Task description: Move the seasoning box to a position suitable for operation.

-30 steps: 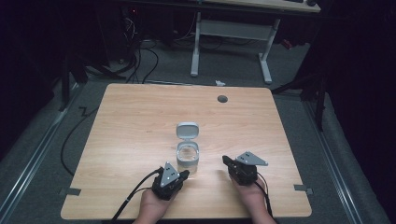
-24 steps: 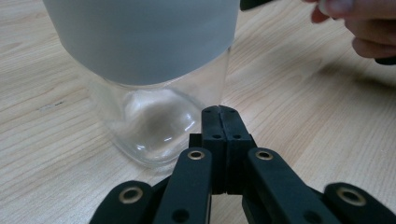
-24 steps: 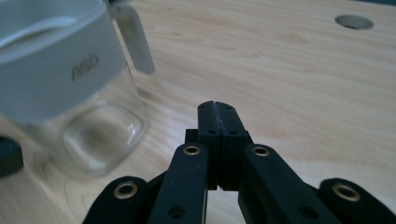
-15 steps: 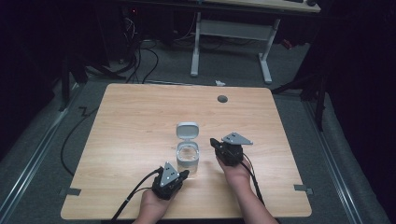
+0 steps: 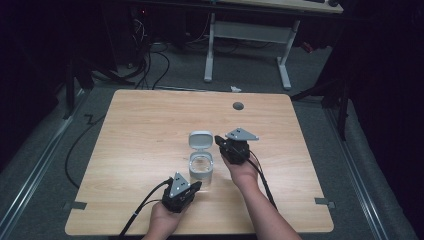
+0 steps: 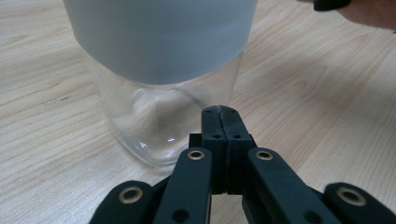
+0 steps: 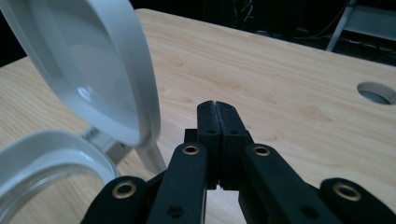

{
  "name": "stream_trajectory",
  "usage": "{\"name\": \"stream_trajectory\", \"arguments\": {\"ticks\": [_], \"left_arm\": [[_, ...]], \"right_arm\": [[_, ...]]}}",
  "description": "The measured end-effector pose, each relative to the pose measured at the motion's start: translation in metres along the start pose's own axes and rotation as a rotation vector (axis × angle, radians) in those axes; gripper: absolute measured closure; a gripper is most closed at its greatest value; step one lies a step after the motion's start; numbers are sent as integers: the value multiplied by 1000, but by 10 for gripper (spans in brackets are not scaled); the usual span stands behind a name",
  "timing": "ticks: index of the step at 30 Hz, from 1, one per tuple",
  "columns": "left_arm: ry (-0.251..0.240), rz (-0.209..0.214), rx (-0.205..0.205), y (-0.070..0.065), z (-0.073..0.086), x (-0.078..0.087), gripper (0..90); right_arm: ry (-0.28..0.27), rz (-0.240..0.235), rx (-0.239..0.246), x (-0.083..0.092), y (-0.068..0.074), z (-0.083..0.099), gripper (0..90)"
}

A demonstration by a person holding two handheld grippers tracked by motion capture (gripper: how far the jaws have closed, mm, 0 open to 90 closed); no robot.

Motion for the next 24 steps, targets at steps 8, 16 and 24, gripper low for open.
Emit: {"name": "stream_trajectory", "arguments": {"ticks": [8, 16, 24], "left_arm": [[3, -1, 10, 1, 0, -1, 900], [5, -1, 3, 1, 0, -1, 900], [7, -1, 4, 0, 0, -1, 900]], "right_arm": [[-35, -12, 10, 1, 5, -17, 896], [-41, -24, 35, 6, 10, -18, 897], [-52, -30, 59, 14, 17, -19, 893]]}}
Point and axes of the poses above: each handheld gripper's, and its own axes: x roughly backward along the jaws, z roughly out of its underside, y roughly to its left, the point moved 8 cm from there along -x, roughly forward along the jaws, and after that the axes turned 4 degrees about y, right-handed, at the moved point
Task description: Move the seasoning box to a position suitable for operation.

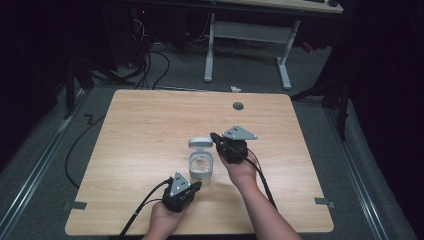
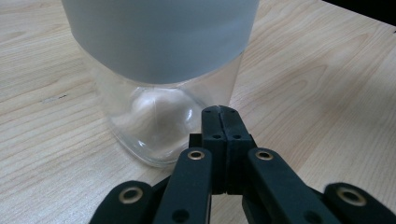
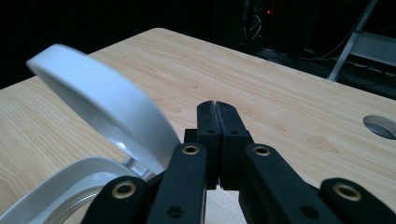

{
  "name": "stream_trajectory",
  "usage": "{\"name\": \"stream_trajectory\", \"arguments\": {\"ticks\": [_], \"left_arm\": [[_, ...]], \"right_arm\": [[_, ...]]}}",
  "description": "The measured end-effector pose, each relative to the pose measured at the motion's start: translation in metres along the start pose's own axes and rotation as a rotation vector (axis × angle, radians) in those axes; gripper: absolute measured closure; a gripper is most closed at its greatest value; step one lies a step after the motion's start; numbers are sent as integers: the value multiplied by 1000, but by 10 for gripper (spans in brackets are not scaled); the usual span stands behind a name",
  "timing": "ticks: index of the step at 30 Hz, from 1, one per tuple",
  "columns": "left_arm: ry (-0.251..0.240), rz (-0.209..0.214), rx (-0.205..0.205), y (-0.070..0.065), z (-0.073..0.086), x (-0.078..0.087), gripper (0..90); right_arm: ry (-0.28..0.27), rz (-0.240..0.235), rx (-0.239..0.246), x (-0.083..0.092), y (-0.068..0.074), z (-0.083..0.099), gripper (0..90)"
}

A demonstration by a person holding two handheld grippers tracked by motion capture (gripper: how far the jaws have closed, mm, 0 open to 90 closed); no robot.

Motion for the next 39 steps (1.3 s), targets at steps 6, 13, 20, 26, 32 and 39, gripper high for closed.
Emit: {"name": "stream_trajectory", "arguments": {"ticks": [6, 13, 20, 26, 32, 39], "left_arm": [[0, 0, -3, 0, 0, 0, 900], [1, 6, -2, -1, 0, 0, 900], [46, 57, 29, -5, 1, 6, 899], [61, 106, 12, -10, -13, 29, 849], [-11, 36, -9, 18, -48, 52, 833], [-66, -122, -13, 76, -70, 72, 791]], "right_arm": [[-5, -10, 12, 6, 8, 4, 890], [1, -17, 5, 14, 9, 12, 886], [12, -10, -17, 19, 2, 23, 875], [17, 1, -44, 25, -10, 36, 867], [37, 26, -78, 31, -26, 51, 863], [43, 50, -87, 40, -44, 61, 847]]}}
Point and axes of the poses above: each handheld gripper's, and its own axes: x roughly backward along the jaws, z roughly out of its underside, y roughly to its left, the point moved 8 cm from there along -x, roughly forward along the jaws, and after that the axes turned 4 degrees about y, right-handed, at the moved point
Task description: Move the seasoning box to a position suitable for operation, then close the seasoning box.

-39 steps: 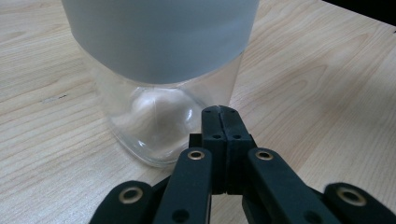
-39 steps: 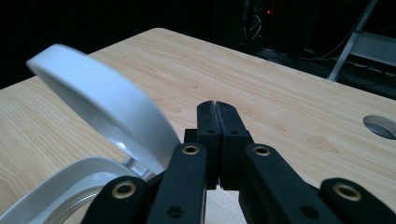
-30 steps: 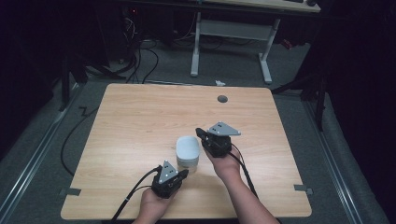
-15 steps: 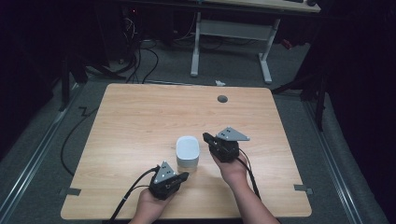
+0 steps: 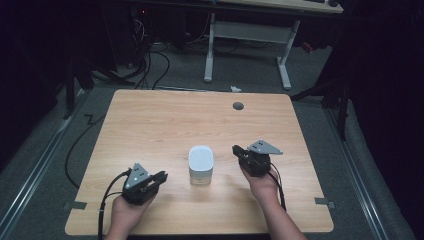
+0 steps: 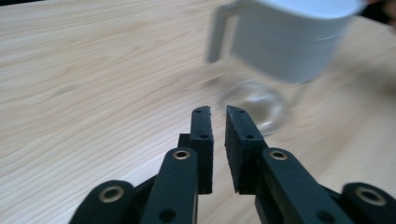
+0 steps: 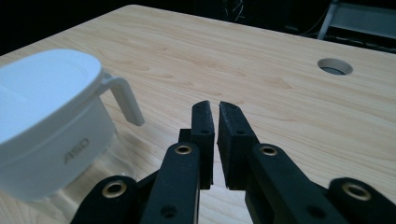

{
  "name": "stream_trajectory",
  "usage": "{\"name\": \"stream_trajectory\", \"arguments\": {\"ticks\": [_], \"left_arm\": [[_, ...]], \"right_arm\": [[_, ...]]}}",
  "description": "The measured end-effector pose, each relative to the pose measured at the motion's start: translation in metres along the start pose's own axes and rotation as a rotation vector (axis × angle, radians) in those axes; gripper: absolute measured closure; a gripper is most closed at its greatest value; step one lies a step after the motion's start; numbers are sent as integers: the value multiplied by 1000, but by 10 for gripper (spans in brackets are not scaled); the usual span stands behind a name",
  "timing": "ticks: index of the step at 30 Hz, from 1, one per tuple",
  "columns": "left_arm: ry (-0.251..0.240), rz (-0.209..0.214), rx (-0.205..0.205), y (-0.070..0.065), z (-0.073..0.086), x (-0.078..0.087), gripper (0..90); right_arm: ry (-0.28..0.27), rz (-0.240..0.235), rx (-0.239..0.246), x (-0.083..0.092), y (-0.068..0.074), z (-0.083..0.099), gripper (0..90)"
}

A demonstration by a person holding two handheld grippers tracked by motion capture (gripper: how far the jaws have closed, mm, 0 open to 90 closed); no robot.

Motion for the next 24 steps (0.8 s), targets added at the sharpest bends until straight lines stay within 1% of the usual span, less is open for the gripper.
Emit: {"name": "stream_trajectory", "arguments": {"ticks": [3, 5, 6, 8, 9, 11, 12, 14, 16, 17, 18, 19, 20, 21, 22, 23, 24], "left_arm": [[-17, -67, 10, 26, -5, 2, 742], [-20, -106, 12, 41, -7, 3, 703], [-28, -141, 16, 52, -9, 4, 669], [-43, -186, 26, 68, -13, 9, 607], [-46, -199, 31, 74, -14, 11, 588], [-42, -247, 38, 90, -14, 18, 555], [-43, -261, 41, 96, -15, 21, 545], [-53, -284, 44, 104, -16, 27, 526], [-67, -284, 57, 107, -19, 32, 498], [-69, -283, 55, 107, -18, 33, 482], [-70, -283, 52, 106, -18, 33, 474], [-75, -282, 46, 105, -18, 32, 463], [-78, -279, 34, 101, -16, 32, 445], [-75, -276, 28, 99, -14, 32, 426], [-70, -281, 13, 97, -10, 31, 416], [-66, -280, 14, 95, -7, 30, 410], [-61, -275, 11, 94, -6, 30, 406]], "right_arm": [[1, 12, -5, 4, -8, 7, 834], [-3, 16, -16, 7, -13, 11, 825], [-5, 19, -21, 8, -17, 14, 818], [1, 35, -35, 14, -26, 24, 798], [4, 45, -43, 17, -31, 29, 788], [8, 55, -62, 24, -38, 38, 778], [6, 70, -74, 31, -44, 45, 770], [6, 99, -78, 41, -52, 56, 722], [7, 149, -69, 54, -60, 72, 666], [4, 172, -66, 59, -62, 80, 651], [4, 190, -66, 64, -63, 89, 657], [17, 185, -71, 66, -63, 94, 656], [28, 174, -62, 67, -63, 96, 656], [27, 187, -54, 70, -64, 97, 656], [21, 186, -67, 71, -66, 97, 653], [13, 172, -107, 72, -68, 97, 648], [8, 168, -112, 73, -69, 96, 646]]}}
Point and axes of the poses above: each handheld gripper's, and its own axes: x roughly backward along the jaws, z roughly out of its underside, y roughly to its left, the point moved 8 cm from there along -x, roughly forward along the jaws, and after that the axes turned 4 degrees about y, right-handed, at the moved point
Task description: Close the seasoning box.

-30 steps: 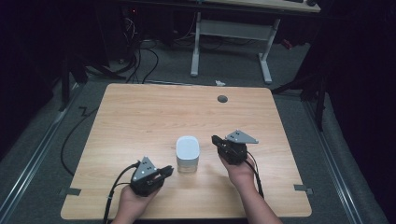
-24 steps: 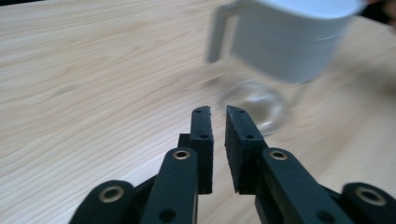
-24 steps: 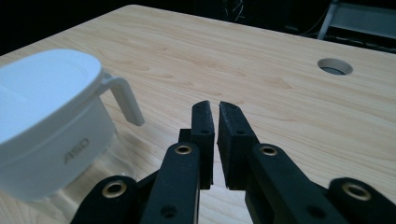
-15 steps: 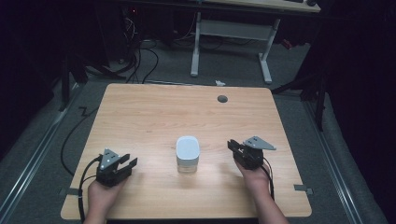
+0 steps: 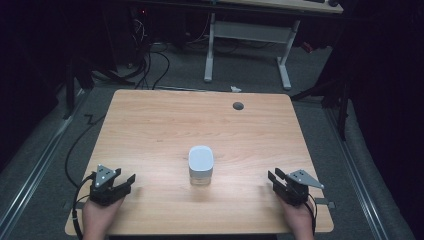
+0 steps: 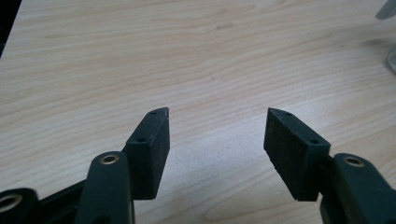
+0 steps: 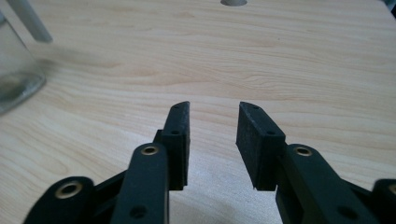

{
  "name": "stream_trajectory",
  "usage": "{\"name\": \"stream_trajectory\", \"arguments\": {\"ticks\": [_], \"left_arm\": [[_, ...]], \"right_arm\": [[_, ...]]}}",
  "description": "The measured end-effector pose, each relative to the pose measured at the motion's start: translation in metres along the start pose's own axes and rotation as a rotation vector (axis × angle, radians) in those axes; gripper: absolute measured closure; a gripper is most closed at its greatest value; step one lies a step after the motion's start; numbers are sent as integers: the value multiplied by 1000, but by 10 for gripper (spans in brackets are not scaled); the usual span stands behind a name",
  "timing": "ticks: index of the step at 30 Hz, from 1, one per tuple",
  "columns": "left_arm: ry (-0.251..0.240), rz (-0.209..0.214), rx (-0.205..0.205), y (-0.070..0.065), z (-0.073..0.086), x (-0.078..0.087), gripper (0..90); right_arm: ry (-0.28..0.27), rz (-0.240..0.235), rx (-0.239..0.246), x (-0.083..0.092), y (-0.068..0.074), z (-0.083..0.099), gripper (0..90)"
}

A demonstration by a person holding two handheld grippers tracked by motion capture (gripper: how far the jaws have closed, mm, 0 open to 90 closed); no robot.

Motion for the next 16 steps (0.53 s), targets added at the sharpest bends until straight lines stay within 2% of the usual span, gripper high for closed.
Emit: {"name": "stream_trajectory", "arguments": {"ticks": [3, 5, 7, 12, 16], "left_arm": [[3, 6, -23, -4, 1, 0, 384], [-8, 19, 0, -5, -2, 1, 377], [-11, 24, 17, -5, -3, 1, 371], [2, 26, -1, -6, 0, -2, 372], [-2, 28, 12, -3, -2, -1, 375]], "right_arm": [[-3, -2, 22, -1, 0, -1, 639], [0, 0, 28, -2, -1, 0, 633], [1, 2, 14, -1, -2, 1, 631], [7, 8, 15, 0, -1, 2, 631], [10, 10, 15, -1, 1, 3, 630]]}}
Point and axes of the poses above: each handheld gripper's, and its own axes: x roughly backward along the jaws, z roughly out of its underside, y roughly to its left, the point moved 8 cm from there along -x, roughly forward along the jaws, and after that the axes turned 4 degrees about y, right-handed, at the moved point
